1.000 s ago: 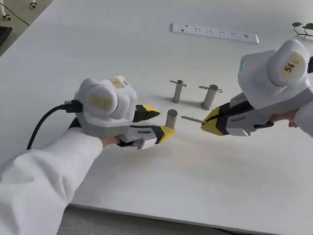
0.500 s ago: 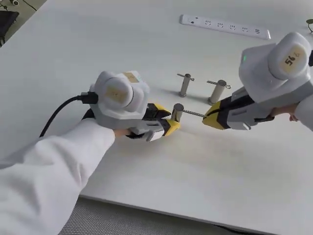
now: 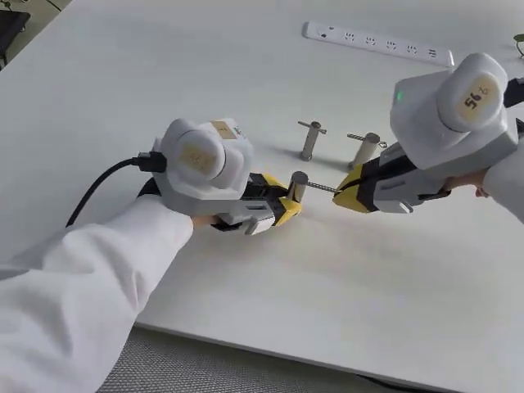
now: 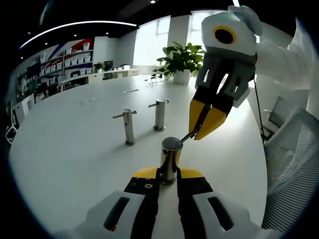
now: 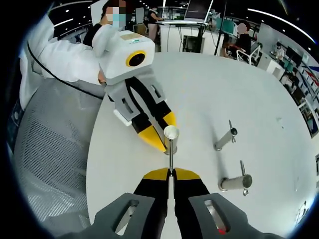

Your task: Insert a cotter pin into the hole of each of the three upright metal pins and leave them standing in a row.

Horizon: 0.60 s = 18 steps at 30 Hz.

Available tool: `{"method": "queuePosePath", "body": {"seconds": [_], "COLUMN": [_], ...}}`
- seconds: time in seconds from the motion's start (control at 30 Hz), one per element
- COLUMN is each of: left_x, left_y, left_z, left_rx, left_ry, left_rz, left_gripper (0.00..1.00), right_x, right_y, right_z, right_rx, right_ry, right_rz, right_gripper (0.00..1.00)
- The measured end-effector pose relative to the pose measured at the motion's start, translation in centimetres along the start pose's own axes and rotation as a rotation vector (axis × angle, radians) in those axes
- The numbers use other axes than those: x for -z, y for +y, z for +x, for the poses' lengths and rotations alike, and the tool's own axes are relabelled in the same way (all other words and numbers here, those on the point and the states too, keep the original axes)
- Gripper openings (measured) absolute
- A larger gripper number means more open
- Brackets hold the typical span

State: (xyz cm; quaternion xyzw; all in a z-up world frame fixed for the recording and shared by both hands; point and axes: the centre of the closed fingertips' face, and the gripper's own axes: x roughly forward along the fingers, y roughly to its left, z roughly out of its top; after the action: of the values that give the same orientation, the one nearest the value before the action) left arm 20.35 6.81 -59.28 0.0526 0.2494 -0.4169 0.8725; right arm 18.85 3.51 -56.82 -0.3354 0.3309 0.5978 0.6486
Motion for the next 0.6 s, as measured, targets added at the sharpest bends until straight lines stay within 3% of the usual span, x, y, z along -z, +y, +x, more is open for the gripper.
{"method": "queuePosePath", "body": {"seconds": [0.3, 0.6], "left_x": [0.1, 0.1], "left_y": [0.0, -0.1], "left_z": [0.1, 0.0], "left_rx": [-0.003, -0.005], "left_ry": [0.007, 0.011], "left_rz": [-0.015, -0.002], "left_gripper": [0.11, 0.11], "right_x": [-1.6, -2.0], "right_y": [-0.2, -0.1], "right_z": [1.5, 1.8], "right_rx": [0.009, 0.003], "right_ry": [-0.009, 0.019], "right_rz": [-0.071, -0.131], "right_gripper": [0.00, 0.00]}}
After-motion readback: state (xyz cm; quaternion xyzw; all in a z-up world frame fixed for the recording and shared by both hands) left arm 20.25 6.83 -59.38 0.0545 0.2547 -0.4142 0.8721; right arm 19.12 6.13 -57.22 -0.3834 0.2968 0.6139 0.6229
